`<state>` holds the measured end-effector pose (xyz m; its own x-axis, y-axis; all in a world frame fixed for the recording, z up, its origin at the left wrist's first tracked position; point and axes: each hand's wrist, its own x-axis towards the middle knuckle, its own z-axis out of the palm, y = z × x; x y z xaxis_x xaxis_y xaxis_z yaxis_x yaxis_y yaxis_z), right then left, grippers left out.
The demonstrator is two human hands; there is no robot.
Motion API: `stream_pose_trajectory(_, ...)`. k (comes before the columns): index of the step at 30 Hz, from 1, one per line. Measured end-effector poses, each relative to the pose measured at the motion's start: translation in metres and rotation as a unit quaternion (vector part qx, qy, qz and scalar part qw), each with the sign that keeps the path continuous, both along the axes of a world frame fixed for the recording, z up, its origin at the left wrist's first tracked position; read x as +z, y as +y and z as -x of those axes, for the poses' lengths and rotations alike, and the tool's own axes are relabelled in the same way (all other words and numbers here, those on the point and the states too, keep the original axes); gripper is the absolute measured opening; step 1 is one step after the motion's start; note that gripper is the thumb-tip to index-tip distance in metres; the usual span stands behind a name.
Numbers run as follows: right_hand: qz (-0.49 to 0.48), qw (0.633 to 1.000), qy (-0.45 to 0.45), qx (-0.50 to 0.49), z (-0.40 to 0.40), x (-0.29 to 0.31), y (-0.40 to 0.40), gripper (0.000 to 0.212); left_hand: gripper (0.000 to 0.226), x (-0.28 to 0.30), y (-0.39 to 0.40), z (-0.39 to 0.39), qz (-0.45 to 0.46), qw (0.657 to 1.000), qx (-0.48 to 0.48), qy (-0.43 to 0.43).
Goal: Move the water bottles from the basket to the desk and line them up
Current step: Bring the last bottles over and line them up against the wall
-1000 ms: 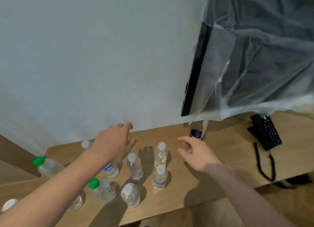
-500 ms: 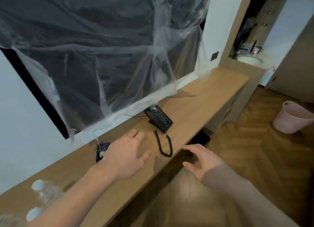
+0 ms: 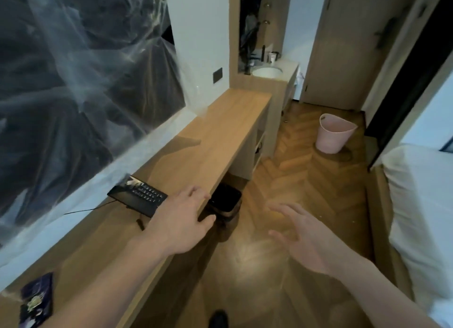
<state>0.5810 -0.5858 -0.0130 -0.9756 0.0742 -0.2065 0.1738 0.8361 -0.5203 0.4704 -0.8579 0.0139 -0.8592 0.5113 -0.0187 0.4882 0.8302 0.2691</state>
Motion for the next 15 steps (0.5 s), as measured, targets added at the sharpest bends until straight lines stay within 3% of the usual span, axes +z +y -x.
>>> stream_pose_trajectory(7, -0.019, 0.997, 0.013, -0.071, 0.054, -0.006, 0.090, 0.070, 0.053, -0.014, 0.104, 0.094, -0.026, 0.997, -0.065, -0.033)
stream_pose_trajectory(15, -0.030, 0.993, -0.007, -0.118, 0.170, -0.002, 0.168, 0.065, 0.059, -0.018, 0.194, 0.228, -0.013, 0.993, -0.095, -0.067)
